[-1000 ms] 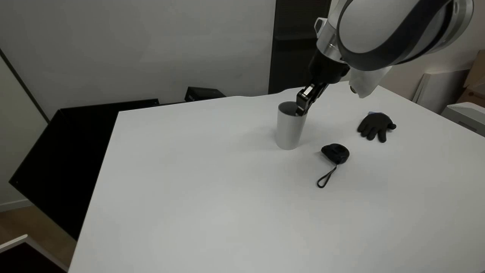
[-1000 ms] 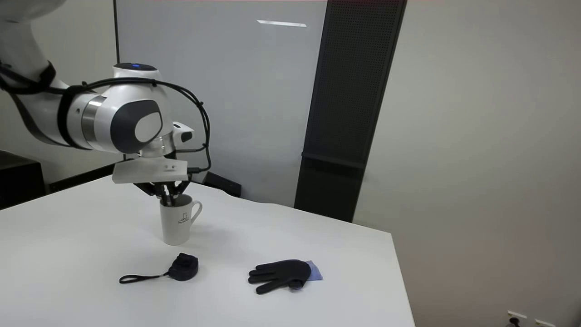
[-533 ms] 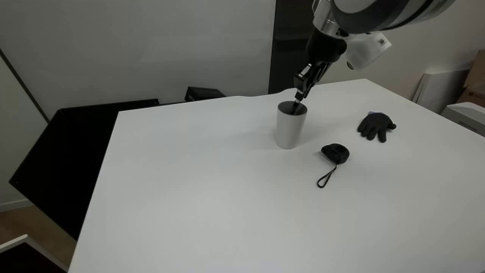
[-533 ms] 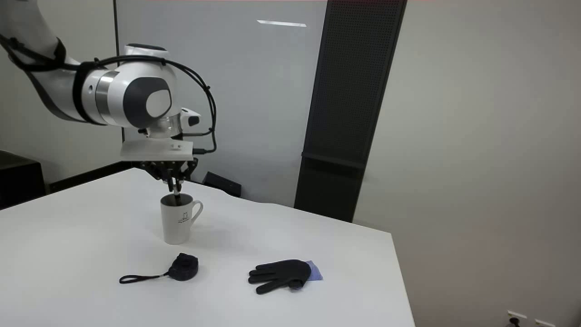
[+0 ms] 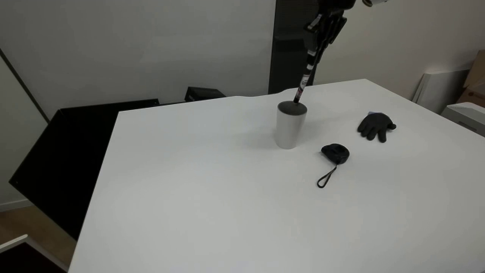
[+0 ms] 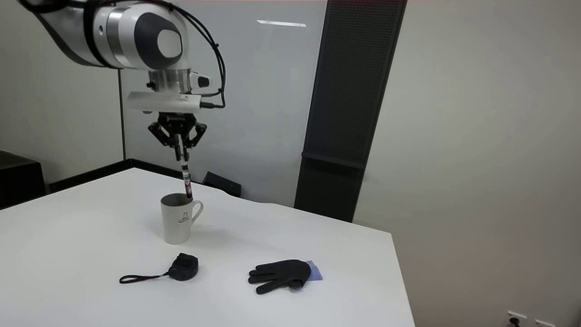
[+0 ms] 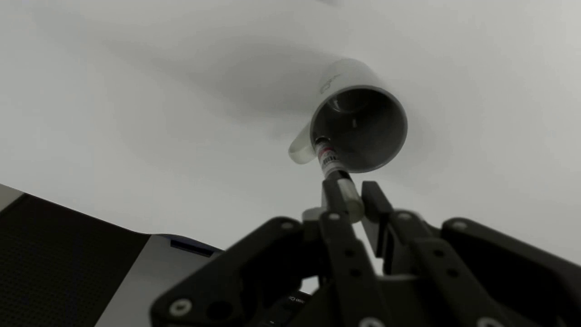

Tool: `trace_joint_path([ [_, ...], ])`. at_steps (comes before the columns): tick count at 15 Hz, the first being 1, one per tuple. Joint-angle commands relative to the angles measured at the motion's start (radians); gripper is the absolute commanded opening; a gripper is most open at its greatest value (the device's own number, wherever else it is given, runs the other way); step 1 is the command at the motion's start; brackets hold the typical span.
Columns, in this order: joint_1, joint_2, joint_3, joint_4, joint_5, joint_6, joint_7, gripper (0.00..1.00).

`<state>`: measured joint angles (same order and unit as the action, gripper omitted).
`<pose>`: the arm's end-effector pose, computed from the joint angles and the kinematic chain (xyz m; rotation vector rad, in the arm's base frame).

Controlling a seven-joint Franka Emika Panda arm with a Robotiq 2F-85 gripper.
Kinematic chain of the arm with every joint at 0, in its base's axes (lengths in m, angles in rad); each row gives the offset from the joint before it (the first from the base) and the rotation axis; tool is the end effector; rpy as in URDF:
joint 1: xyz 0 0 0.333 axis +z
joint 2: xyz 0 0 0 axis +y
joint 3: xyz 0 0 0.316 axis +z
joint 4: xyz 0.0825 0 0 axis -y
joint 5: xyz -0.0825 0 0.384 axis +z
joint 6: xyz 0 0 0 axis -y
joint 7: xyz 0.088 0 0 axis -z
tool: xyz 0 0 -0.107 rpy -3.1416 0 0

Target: Take the black marker out of the mug and place it on the table

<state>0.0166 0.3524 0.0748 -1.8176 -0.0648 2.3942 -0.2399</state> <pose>0.6573 0.0558 0.3685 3.0301 0.5613 0.3452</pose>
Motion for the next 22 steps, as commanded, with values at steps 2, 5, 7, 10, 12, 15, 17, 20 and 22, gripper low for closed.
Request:
trace_joint_path([
  [2,0.016,-0.048,-0.052,0.087,-0.085,-0.190,0.074,0.07],
  [5,0.002,-0.057,-0.076,0.108,-0.127,-0.320,0.080,0.07],
  [7,-0.016,-0.054,-0.090,0.102,-0.119,-0.387,0.070,0.07],
  [10,-0.049,-0.037,-0.103,0.078,-0.086,-0.456,0.053,0.07],
  [12,-0.069,-0.018,-0.108,0.066,-0.060,-0.493,0.047,0.07],
  [15,-0.096,0.012,-0.111,0.037,-0.015,-0.510,0.043,0.07],
  [17,-0.113,0.037,-0.109,0.018,0.029,-0.515,0.041,0.07],
  [20,-0.128,0.073,-0.105,-0.002,0.079,-0.530,0.035,0.07],
  [22,-0.132,0.092,-0.103,-0.018,0.102,-0.528,0.030,0.07],
])
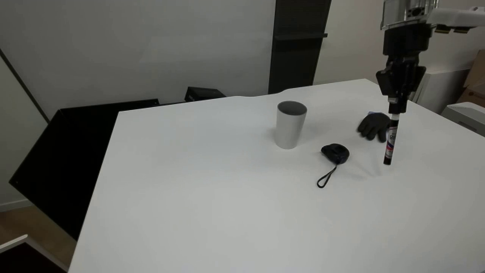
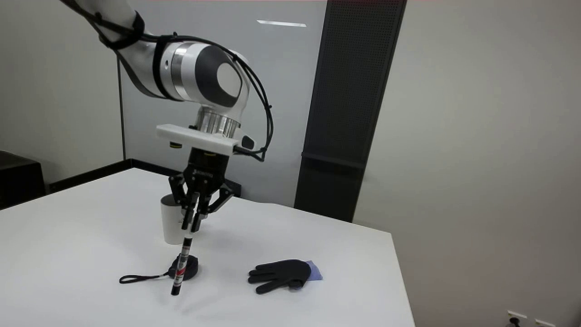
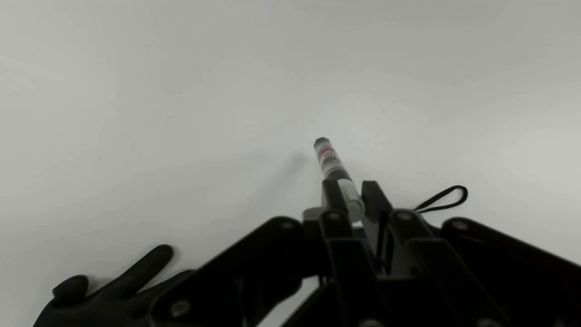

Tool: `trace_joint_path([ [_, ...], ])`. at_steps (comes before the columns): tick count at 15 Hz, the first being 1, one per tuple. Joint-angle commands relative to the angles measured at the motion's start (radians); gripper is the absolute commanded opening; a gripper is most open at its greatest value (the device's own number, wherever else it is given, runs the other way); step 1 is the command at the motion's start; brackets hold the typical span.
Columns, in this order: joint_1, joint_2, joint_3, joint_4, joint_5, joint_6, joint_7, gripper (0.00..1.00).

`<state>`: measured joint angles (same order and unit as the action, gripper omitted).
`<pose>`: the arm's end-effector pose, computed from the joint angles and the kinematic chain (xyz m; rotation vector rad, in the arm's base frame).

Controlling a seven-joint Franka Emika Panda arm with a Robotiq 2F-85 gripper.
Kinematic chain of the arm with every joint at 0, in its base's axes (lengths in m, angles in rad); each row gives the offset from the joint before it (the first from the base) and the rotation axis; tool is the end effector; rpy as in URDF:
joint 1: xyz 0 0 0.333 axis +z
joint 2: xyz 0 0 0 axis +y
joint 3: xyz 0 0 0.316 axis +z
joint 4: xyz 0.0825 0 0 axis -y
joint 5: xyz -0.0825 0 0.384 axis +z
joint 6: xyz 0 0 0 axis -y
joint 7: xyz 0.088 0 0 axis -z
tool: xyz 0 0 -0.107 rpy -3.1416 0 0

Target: Take the black marker out of the mug and place it on the table

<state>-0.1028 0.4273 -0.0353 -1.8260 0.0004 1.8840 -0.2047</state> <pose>0.5940 -0.0814 0.2768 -3.0400 -0.1016 0.5632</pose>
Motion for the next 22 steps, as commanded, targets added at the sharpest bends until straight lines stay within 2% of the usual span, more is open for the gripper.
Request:
trace_joint_path([
  [1,-0.015,0.026,0.008,-0.016,0.046,-0.020,-0.008,0.07],
  [13,-0.034,0.047,0.001,-0.091,0.123,-0.027,-0.008,0.07],
  [14,-0.035,0.044,0.001,-0.096,0.122,-0.018,-0.009,0.51],
  [15,-0.032,0.038,0.000,-0.102,0.116,-0.002,-0.005,0.52],
  [17,-0.028,0.024,0.000,-0.114,0.109,0.034,-0.006,0.63],
  [22,-0.004,-0.058,0.000,-0.199,0.066,0.341,-0.006,0.92],
])
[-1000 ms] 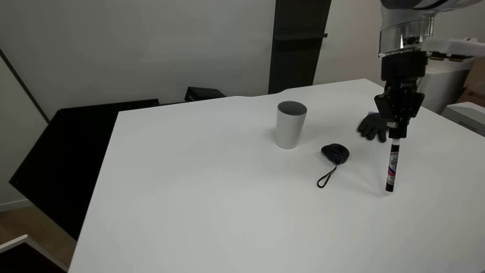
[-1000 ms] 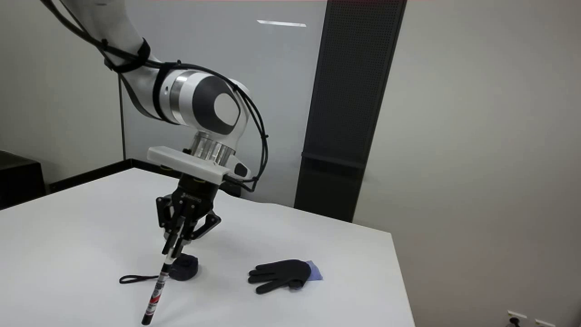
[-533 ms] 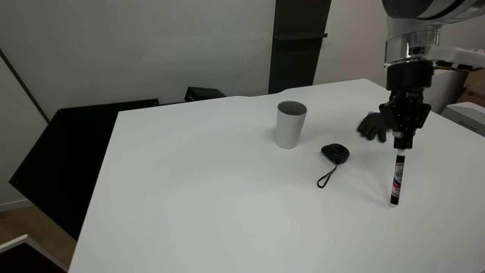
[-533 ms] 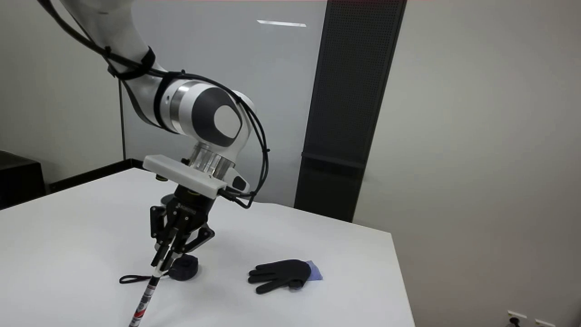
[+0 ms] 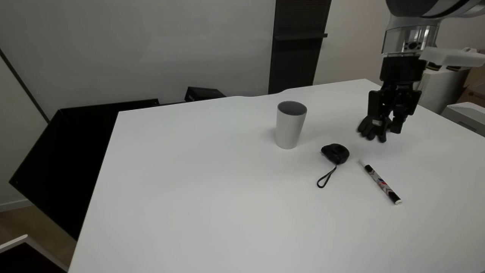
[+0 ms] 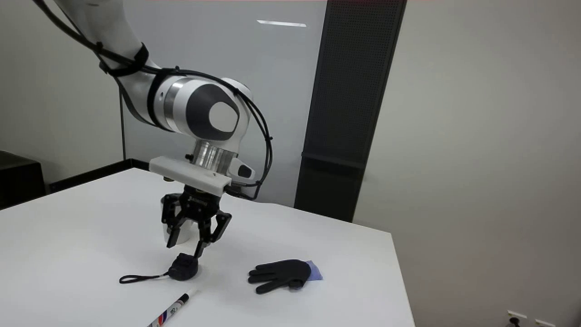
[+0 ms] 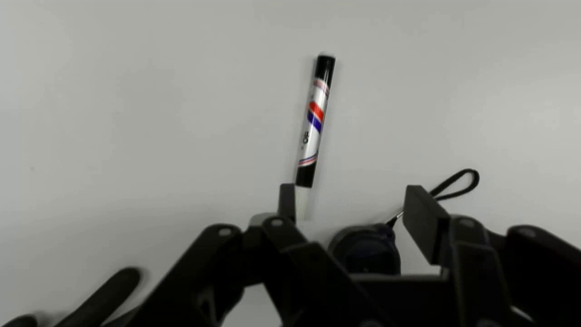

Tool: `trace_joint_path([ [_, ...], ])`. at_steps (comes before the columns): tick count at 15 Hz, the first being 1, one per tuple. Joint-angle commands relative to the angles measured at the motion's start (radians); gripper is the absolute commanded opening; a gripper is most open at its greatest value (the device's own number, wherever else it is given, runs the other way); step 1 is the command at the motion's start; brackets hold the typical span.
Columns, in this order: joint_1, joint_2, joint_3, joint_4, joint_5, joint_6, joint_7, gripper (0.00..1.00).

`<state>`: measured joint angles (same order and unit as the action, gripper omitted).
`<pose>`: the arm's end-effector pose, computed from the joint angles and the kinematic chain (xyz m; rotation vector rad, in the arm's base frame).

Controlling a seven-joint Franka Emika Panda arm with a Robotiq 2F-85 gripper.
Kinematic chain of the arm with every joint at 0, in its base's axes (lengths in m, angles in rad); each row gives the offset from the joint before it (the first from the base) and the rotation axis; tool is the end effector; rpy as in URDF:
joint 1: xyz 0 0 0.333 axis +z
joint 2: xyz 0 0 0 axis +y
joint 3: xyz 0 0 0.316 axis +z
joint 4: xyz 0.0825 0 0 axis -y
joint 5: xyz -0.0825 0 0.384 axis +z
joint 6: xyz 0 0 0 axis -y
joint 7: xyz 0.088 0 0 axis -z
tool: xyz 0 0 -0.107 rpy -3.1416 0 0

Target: Take the black marker out of the mug and place it on the table

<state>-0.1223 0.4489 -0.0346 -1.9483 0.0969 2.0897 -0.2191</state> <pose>0.5776 -0.0861 0.2270 -2.9933 -0.0033 0.4374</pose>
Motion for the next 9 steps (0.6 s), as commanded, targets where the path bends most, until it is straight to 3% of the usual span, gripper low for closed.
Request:
trace_joint_path([
  [1,0.021,-0.097,-0.001,-0.098,-0.039,0.202,0.011,0.97],
  [5,0.035,-0.163,0.001,-0.177,-0.064,0.430,0.025,1.00],
  [9,0.030,-0.145,0.008,-0.151,-0.050,0.411,0.004,1.00],
])
